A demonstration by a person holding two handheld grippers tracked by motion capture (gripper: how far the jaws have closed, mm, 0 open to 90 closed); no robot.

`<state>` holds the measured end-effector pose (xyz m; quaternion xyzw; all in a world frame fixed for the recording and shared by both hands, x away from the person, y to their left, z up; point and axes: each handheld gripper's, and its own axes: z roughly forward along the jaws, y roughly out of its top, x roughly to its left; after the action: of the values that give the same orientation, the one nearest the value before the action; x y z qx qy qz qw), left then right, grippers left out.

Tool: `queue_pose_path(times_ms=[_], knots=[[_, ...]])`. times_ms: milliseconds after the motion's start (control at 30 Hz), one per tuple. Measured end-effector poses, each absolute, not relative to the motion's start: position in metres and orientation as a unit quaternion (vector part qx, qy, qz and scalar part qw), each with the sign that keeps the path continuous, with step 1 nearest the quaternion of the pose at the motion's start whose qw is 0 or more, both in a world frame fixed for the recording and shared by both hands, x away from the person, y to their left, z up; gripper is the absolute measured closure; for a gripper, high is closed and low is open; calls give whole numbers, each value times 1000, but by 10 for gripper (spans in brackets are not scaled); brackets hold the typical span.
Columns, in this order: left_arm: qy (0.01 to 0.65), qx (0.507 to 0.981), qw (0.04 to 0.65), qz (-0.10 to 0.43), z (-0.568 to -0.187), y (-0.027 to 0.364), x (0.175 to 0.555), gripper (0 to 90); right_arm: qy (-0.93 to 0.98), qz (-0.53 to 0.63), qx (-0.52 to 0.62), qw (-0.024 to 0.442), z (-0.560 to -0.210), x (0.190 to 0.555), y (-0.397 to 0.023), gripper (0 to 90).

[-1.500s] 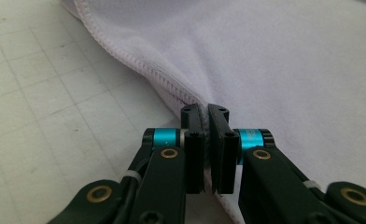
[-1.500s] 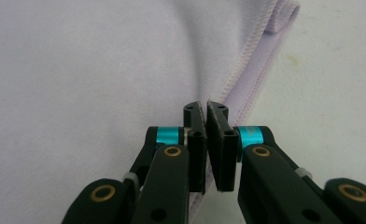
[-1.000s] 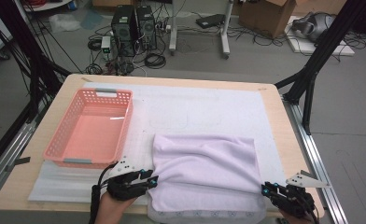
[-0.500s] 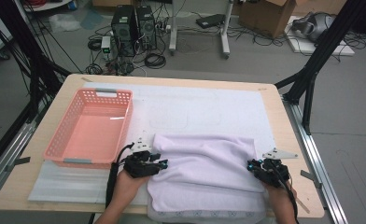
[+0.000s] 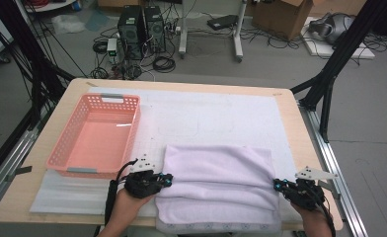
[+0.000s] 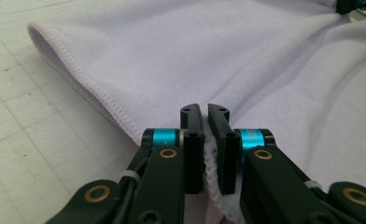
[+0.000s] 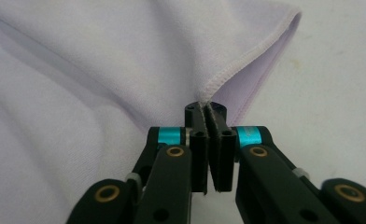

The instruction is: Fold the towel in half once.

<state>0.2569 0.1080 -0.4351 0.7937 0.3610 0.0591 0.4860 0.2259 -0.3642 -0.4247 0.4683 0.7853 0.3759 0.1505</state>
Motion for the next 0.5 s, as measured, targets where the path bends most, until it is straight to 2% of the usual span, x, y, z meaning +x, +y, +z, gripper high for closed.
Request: queue_pose_path(times_ms=[33, 133, 167, 333, 500], knots=[[363, 789, 492, 58, -433, 108, 261, 721, 783, 374, 471, 154, -424, 228, -364, 724], [368, 774, 509, 79, -427, 106, 274, 522, 764, 389, 484, 176, -419, 241, -366, 639], [368, 771, 512, 89, -425, 105, 279, 500, 759, 394, 484, 184, -416, 247, -365, 639], [371, 763, 513, 130, -424, 100, 310, 499, 771, 393, 453, 214, -414, 286, -352, 666], [386, 750, 526, 113, -430, 98, 335, 565, 793, 371, 444, 194, -431, 326, -336, 752]])
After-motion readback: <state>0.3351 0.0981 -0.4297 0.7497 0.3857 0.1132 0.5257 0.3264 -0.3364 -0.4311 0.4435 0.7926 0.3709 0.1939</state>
